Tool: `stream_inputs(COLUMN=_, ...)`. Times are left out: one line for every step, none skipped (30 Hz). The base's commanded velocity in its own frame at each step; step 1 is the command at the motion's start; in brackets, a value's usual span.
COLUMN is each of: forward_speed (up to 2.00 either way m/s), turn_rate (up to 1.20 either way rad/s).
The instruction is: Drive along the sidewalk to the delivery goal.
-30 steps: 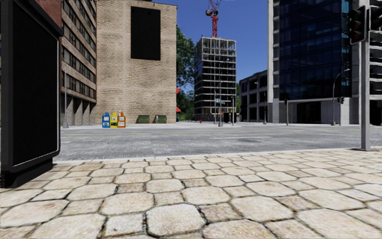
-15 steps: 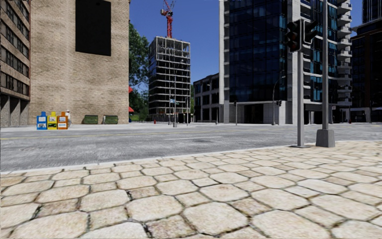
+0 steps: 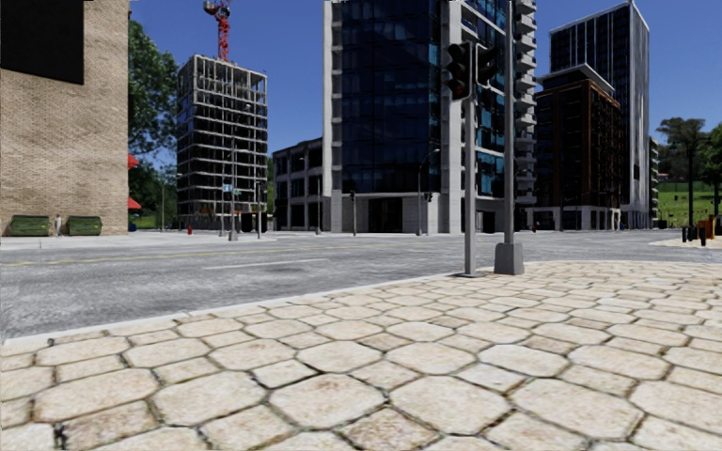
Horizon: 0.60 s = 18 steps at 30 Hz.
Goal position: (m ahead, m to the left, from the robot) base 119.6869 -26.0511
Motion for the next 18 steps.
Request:
stream_inputs(forward_speed=1.1, turn_rate=-0.61)
stream_inputs(forward_speed=1.1, turn_rate=-0.61)
stream_inputs(forward_speed=1.11, turn_rate=-0.61)
stream_inputs(forward_speed=1.11, turn_rate=-0.61)
stream_inputs(forward_speed=1.11, turn_rate=-0.61)
stream_inputs(forward_speed=1.12, turn_rate=-0.61)
stream_inputs(forward_speed=1.12, turn_rate=-0.61)
stream_inputs(forward_speed=1.13, turn_rate=-0.61)
stream_inputs(forward_speed=1.14, turn_rate=-0.61)
stream_inputs(forward_speed=1.14, turn_rate=-0.61)
stream_inputs(forward_speed=1.14, turn_rate=-0.61)
stream_inputs(forward_speed=1.14, turn_rate=-0.61)
stream_inputs(forward_speed=1.14, turn_rate=-0.61)
stream_inputs(forward_speed=1.14, turn_rate=-0.61)
stream_inputs(forward_speed=1.14, turn_rate=-0.61)
stream_inputs(forward_speed=1.14, turn_rate=-0.61)
stream_inputs(forward_speed=1.14, turn_rate=-0.61)
stream_inputs(forward_speed=1.14, turn_rate=-0.61)
